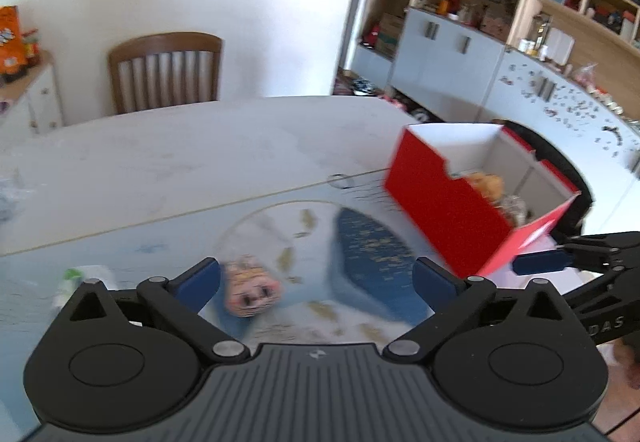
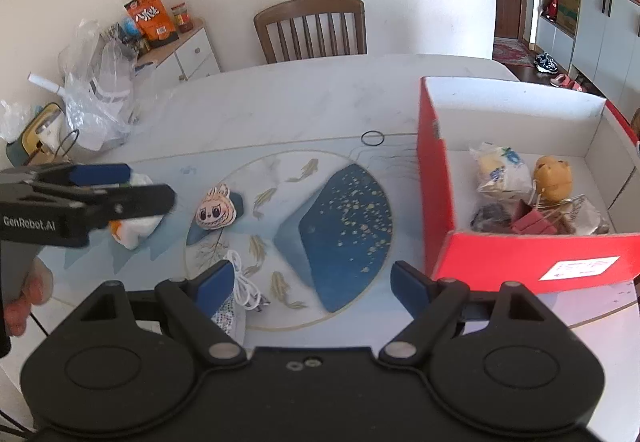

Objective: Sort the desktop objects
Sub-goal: 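Withdraw both tools from the box back over the table, then grasp the white-green paper bag with the left tool while the right tool grasps the white cable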

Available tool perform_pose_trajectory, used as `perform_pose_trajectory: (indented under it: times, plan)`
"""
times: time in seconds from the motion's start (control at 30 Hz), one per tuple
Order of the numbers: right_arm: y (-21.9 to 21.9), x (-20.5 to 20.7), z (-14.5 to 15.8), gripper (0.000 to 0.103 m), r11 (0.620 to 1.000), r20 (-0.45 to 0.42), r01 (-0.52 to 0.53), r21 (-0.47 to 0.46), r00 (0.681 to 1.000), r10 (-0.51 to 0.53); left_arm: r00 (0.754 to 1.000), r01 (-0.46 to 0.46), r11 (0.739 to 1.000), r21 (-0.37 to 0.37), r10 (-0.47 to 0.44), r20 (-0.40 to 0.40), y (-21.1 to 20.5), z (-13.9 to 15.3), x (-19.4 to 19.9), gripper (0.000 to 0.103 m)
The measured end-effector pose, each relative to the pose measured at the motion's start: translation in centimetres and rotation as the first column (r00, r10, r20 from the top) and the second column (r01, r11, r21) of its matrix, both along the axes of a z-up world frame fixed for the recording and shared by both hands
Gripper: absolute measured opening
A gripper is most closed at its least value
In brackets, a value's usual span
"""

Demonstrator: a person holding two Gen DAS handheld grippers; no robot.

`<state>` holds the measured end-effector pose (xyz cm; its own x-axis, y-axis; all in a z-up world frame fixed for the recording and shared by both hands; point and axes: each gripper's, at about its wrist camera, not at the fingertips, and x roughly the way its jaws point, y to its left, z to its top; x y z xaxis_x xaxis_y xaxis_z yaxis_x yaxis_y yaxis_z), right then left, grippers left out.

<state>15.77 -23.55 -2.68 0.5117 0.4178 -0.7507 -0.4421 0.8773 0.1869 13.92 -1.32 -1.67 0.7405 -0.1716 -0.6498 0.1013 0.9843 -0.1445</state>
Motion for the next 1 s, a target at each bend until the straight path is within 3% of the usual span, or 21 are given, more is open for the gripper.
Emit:
perform_pose_trajectory:
  times: [0.3,0.6,0.73,1.0]
  plan:
    - [3.7,0.2,-2.7,0.085,0.998,-0.010,-0.019,-0.055,1.000,0.018,0.991,-0.127,0.990,0.058,0.129,-0.031,5.2,-2.3,-0.7,0.103]
    - [7.2,1.5,-5.1,0.082,0.993,-0.033,-0.063,-0.100,0.998,0.060,0.963,-0.255,0.963,0.083,0.261,-0.064,8.5,-4.2,-0.3,0.103]
    - [8.1,2.1,-5.8,0.081,0.991,-0.047,-0.077,-0.113,0.996,0.072,0.930,-0.350,0.934,0.071,0.355,-0.093,10.0,-4.8,0.4,0.103]
    - [9.2,3.0,-6.5,0.079,0.987,-0.063,-0.108,-0.118,0.993,0.101,0.826,-0.532,0.846,0.024,0.525,-0.205,13.4,-5.3,2.3,0.103]
